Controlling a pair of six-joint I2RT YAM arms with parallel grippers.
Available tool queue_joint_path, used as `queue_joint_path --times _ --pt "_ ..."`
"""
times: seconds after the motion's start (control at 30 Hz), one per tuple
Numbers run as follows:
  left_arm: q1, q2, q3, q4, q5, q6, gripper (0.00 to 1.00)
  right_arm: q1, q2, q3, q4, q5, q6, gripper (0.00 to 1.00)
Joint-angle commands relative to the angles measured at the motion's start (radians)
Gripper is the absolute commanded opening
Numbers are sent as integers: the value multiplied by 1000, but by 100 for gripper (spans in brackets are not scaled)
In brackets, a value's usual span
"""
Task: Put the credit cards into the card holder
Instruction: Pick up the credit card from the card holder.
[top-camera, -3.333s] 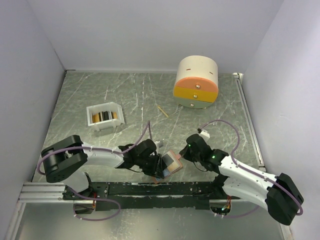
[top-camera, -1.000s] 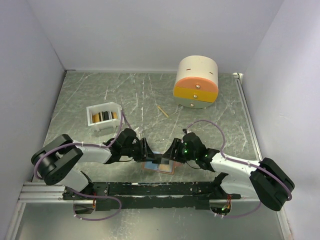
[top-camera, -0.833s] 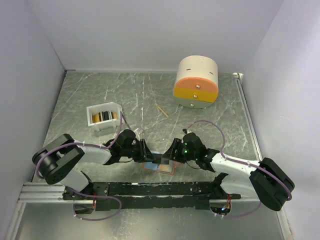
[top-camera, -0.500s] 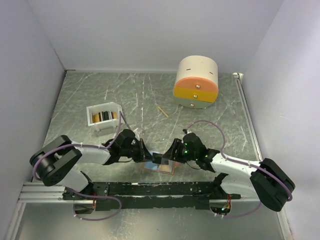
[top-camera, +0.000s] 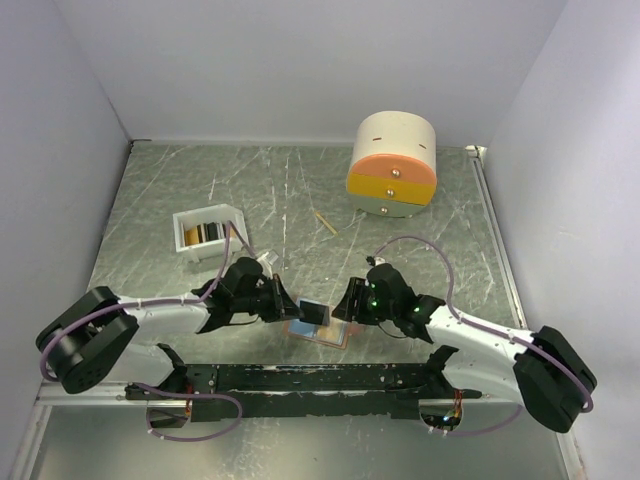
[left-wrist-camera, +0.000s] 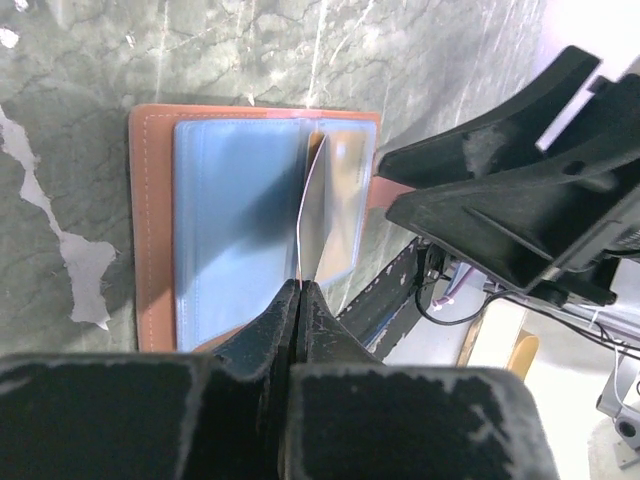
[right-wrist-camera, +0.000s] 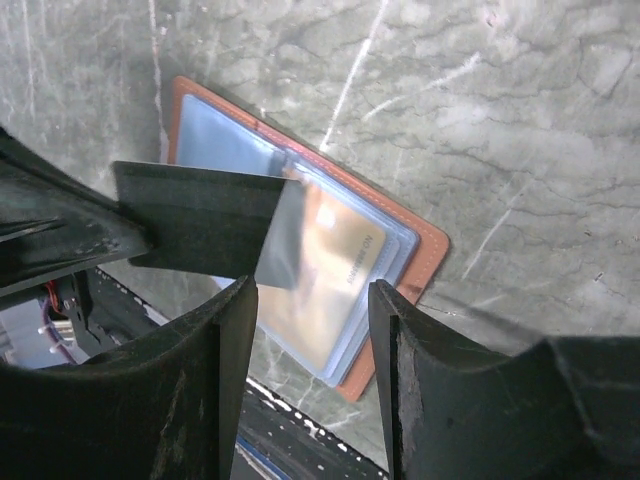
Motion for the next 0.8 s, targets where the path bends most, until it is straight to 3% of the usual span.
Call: queue_joint_path --times 0.0,0.2,0.37,0.6,0.77 --pt "9 38 19 8 46 57 7 0 -55 75 -84 26 -81 49" --pt "10 72 29 32 110 92 7 -2 -90 126 -105 21 -130 49" --pt "11 45 96 -123 65 180 7 -2 -47 201 -120 -32 -238 49" --pt "11 -82 138 -282 -84 174 7 -2 -71 207 -96 -81 -267 49" --pt "11 -176 271 -527 -181 291 7 -2 -86 219 -56 -158 -294 49"
